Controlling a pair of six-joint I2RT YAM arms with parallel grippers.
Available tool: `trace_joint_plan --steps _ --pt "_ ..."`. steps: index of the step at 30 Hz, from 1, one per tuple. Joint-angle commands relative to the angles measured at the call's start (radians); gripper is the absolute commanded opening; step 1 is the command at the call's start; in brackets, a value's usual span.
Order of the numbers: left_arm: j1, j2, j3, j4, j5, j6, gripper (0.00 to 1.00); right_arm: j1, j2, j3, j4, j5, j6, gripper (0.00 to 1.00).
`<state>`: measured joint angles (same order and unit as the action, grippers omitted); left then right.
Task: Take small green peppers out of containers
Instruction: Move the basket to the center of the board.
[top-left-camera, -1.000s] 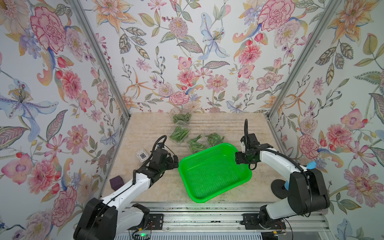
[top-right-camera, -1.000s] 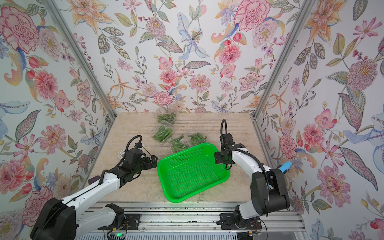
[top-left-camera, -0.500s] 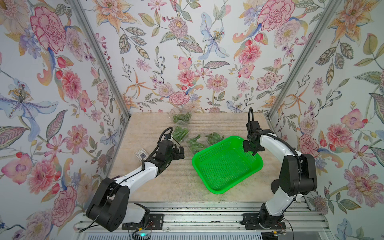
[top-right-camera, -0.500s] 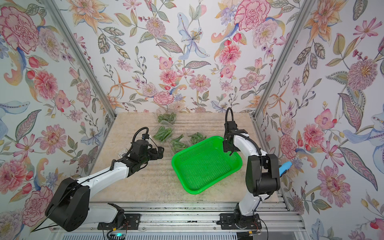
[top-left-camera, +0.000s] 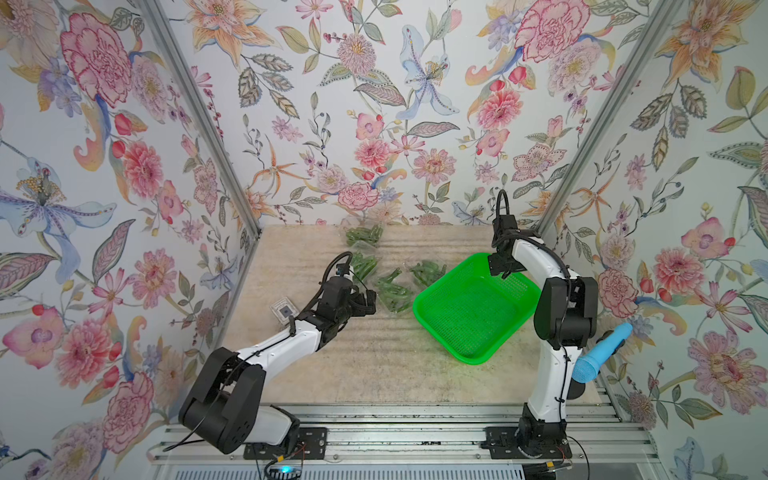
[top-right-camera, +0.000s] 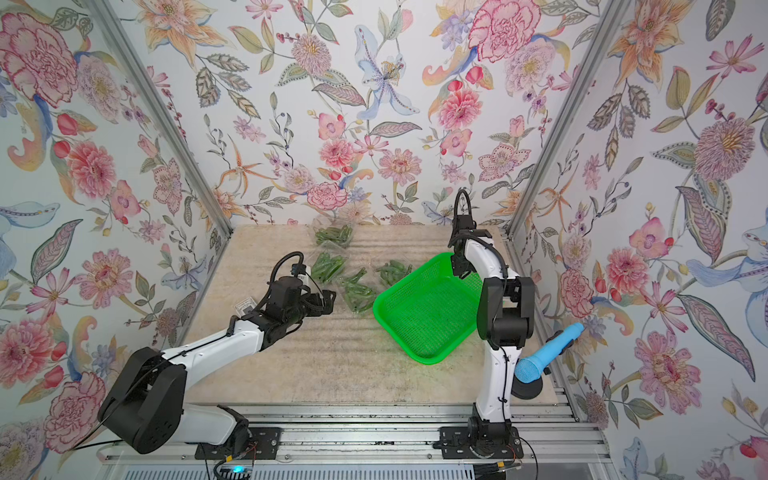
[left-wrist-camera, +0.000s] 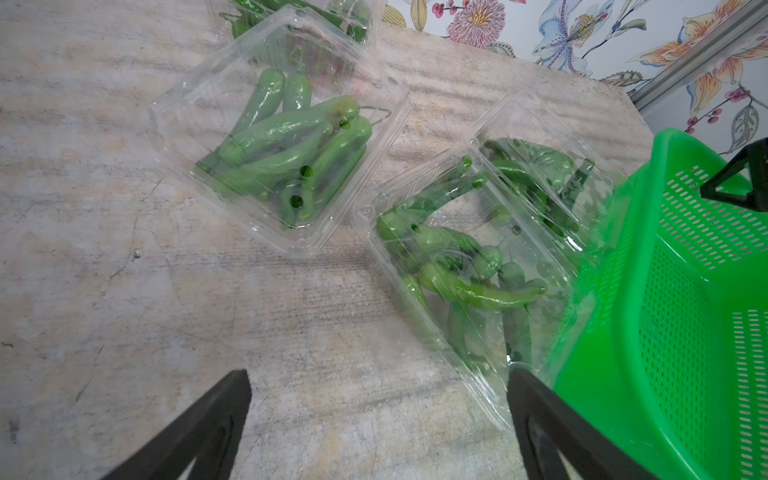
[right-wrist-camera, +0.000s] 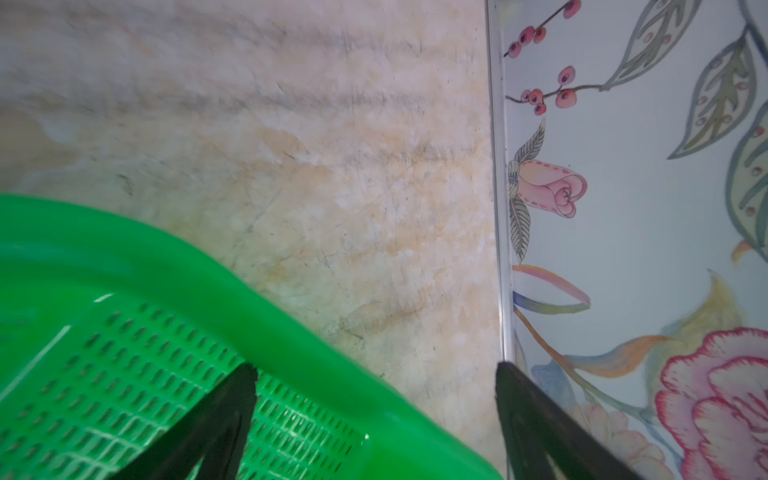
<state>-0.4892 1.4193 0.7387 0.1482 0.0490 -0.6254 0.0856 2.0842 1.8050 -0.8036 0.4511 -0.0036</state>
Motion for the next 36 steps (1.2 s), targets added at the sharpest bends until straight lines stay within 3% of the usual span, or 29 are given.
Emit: trace_joint_plan --steps 1,4,9,11,18,30,36 --pt "-0.013 0.018 0.018 0.011 0.004 -0.005 1.00 0.065 -0.116 0.003 -0.011 -0.109 0.023 0.95" --pt "-0.013 0.023 0.025 0.001 0.001 0.003 1.00 0.128 -0.219 -0.075 0.042 -0.182 0.030 0.95" --pt "-0.011 0.025 0.059 -0.049 -0.049 0.037 1.00 0.240 -0.406 -0.274 0.041 -0.519 0.150 0.89" --pt "-0.011 0.030 0.079 -0.060 -0.049 0.047 1.00 0.300 -0.465 -0.366 0.051 -0.582 0.182 0.86" --pt "0.009 0.064 0.159 -0.115 -0.033 0.091 1.00 0.504 -0.549 -0.571 0.080 -0.534 0.222 0.83" --pt "0.080 0.045 0.171 -0.142 -0.013 0.088 1.00 0.601 -0.414 -0.638 0.119 -0.450 0.228 0.82" --pt "0.132 0.025 0.146 -0.151 0.001 0.065 1.00 0.595 -0.384 -0.663 0.118 -0.367 0.239 0.74"
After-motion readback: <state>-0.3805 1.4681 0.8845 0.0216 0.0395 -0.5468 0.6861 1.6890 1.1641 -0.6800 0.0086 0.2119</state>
